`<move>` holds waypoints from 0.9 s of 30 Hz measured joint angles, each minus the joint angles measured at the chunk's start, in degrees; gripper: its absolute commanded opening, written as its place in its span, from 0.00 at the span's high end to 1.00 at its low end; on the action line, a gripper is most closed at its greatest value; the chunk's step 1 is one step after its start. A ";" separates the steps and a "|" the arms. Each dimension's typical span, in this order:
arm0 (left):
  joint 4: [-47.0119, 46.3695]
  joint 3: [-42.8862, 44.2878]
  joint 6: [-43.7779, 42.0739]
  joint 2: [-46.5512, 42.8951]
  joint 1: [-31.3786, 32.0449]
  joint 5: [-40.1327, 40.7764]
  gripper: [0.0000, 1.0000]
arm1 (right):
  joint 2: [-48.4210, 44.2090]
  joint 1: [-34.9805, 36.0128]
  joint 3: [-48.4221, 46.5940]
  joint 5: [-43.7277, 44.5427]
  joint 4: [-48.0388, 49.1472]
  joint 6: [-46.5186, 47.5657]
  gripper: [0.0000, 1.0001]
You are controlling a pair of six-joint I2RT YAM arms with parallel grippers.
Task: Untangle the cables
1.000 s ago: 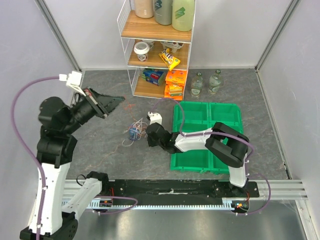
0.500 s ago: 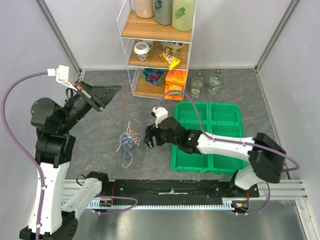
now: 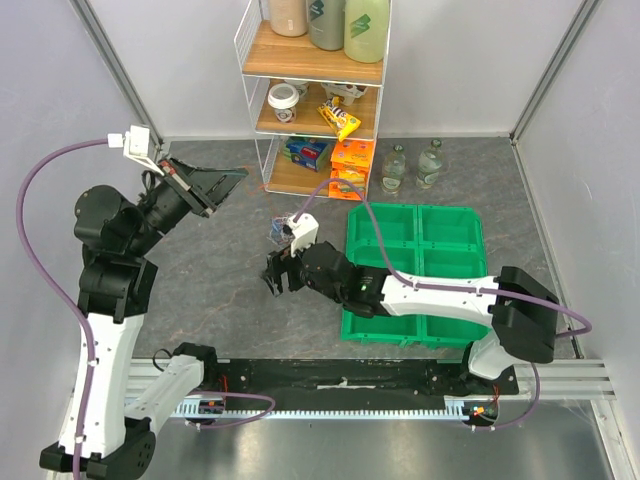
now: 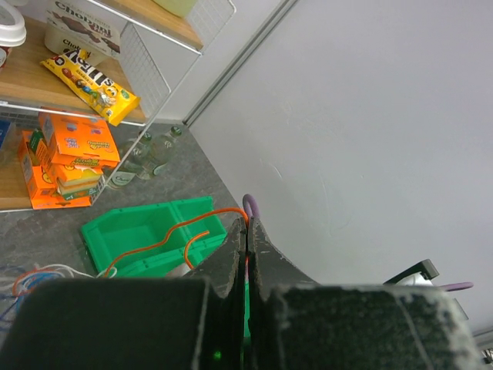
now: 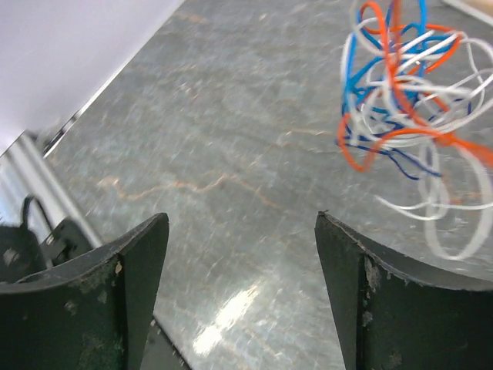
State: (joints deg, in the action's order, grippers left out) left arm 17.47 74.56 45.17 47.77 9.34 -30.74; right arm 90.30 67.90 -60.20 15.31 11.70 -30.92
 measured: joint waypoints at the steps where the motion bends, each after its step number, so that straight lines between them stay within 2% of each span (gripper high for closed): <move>1: -0.09 -0.02 0.00 -0.02 0.00 -0.04 0.98 | 0.15 0.00 -0.26 1.60 0.00 0.09 0.17; 6: -0.42 -0.76 0.00 0.15 0.00 -1.01 0.98 | 0.26 -0.22 -0.61 11.41 -0.17 0.52 0.20; 12: -2.69 -4.74 0.15 -0.42 0.00 -2.91 0.99 | 2.14 -0.24 -1.60 13.73 1.25 1.22 0.30; 14: -2.69 -6.05 0.24 -0.68 0.00 -3.08 0.98 | 3.69 -0.24 -2.43 14.01 1.46 1.36 0.41; 16: -2.64 -6.54 0.37 -0.70 0.00 -3.65 0.98 | 5.16 -0.24 -2.62 14.14 1.95 1.38 0.59; 18: -2.67 -6.56 0.44 -0.85 0.00 -4.02 0.98 | 6.14 -0.24 -2.62 14.14 2.27 1.42 0.66; 27: -2.62 -3.93 0.37 -2.47 0.00 -4.15 0.98 | 10.32 -0.24 -1.84 13.05 5.53 -1.33 0.68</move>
State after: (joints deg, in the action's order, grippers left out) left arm 14.85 70.63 45.54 45.30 9.34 -34.89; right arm 100.62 67.66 -62.04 28.36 17.23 -32.25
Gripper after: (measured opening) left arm 0.023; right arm 0.324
